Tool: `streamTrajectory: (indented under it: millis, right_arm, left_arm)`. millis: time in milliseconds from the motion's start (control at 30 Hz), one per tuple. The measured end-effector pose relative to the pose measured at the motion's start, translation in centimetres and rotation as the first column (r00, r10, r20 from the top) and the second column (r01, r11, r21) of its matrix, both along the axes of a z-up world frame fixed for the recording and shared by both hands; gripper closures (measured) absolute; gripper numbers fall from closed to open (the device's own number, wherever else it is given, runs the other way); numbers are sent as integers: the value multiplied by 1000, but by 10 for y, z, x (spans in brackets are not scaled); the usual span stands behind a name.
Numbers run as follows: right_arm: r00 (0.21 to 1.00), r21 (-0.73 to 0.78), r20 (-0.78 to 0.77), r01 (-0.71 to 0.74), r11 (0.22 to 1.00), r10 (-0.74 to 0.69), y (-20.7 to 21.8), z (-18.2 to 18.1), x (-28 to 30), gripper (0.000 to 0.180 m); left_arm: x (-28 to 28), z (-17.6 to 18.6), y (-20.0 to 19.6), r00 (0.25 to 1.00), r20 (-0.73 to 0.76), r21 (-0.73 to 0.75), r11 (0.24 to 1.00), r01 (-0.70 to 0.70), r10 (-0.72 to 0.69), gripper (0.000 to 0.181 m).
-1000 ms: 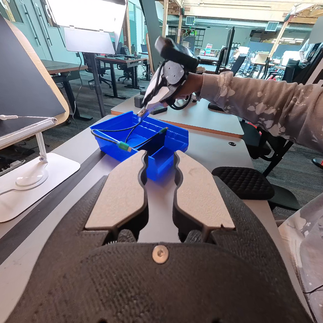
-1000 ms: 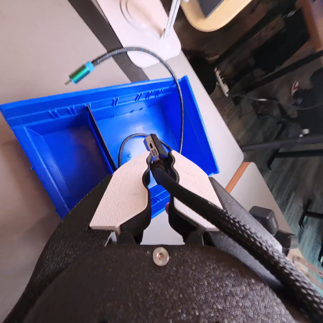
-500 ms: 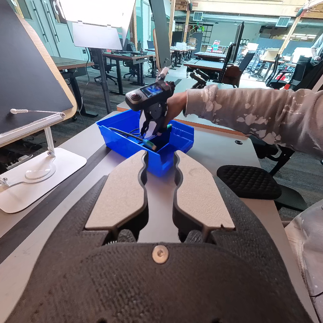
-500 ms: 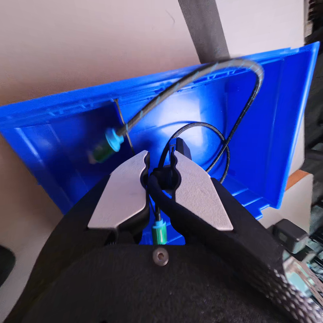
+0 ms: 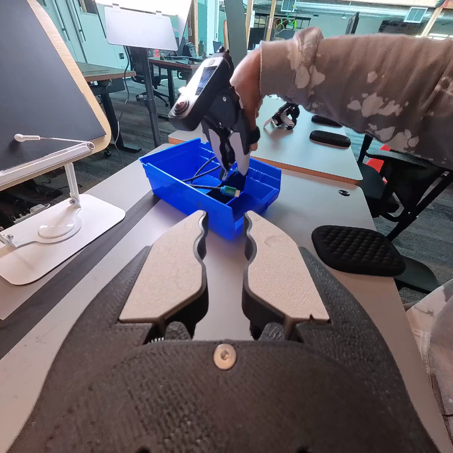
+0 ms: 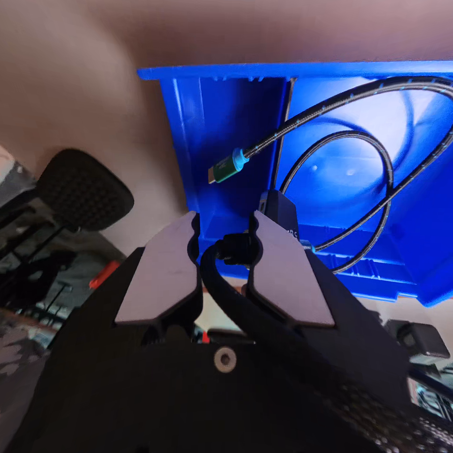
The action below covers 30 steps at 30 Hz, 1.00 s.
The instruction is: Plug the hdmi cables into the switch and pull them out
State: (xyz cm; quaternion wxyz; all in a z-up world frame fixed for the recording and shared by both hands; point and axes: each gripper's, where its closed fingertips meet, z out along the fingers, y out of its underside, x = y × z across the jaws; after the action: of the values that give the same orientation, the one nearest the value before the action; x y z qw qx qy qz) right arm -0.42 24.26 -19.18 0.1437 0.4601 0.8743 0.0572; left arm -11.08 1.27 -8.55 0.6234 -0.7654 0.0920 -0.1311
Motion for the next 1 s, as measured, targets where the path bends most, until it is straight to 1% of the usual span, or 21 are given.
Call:
streamTrajectory:
  millis: [100,133,200,233,300,333,367,400,500,567,667,733,800,833,933,1000]
  right_arm:
    - [992,12,125,-19,1000,17,-4,9,7,141]
    - [990,22,144,-8,1000,5,-6,12,6,140]
    - [989,47,146,7,999,-14,-7,18,2,131]
    - [993,67,119,6,998,-14,-4,21,-3,131]
    - [999,154,51,5,988,-12,10,28,-12,140]
    - [1000,195,16,-8,981,5,17,32,-15,141]
    - [1000,207,-22,-16,978,21,19,35,-17,135]
    - [998,204,-53,-8,979,20,20,36,-17,135]
    - [989,263,-144,13,965,26,30,33,-17,140]
    - [978,275,-208,28,961,31,30,30,-13,141]
    - [963,309,-269,94,947,-8,29,25,1,144]
    - [976,342,-212,124,931,-52,29,21,26,160]
    - [995,396,-102,35,917,6,32,20,51,159]
    - [997,400,-63,-10,917,38,32,20,59,158]
    - [997,378,6,-72,923,75,28,25,73,157]
    - [988,383,13,-147,912,154,31,30,70,154]
  left_arm:
    - [-5,-4,1,1000,6,-10,1000,-9,9,153]
    - [-7,-6,1,1000,10,-14,1000,-12,12,153]
    - [-12,-9,2,1000,16,-22,1000,-18,18,153]
    - [-14,-11,2,1000,20,-26,999,-21,21,153]
    - [-17,-14,3,999,29,-33,999,-23,24,153]
    - [-18,-16,4,999,32,-37,999,-24,25,153]
    - [-20,-17,4,999,34,-41,999,-26,27,153]
    - [-21,-18,5,999,35,-43,999,-27,29,153]
    - [-21,-20,6,999,40,-48,999,-25,27,153]
    - [-20,-21,6,999,35,-50,998,-23,25,153]
    - [-18,-21,6,999,28,-50,998,-24,25,153]
    - [-19,-23,7,999,21,-55,998,-31,32,153]
    - [-22,-26,8,999,11,-67,997,-46,47,153]
    - [-23,-28,8,998,6,-74,996,-55,55,153]
    - [-24,-32,10,998,-12,-90,994,-69,68,153]
    - [-24,-33,10,997,-26,-94,993,-73,71,153]
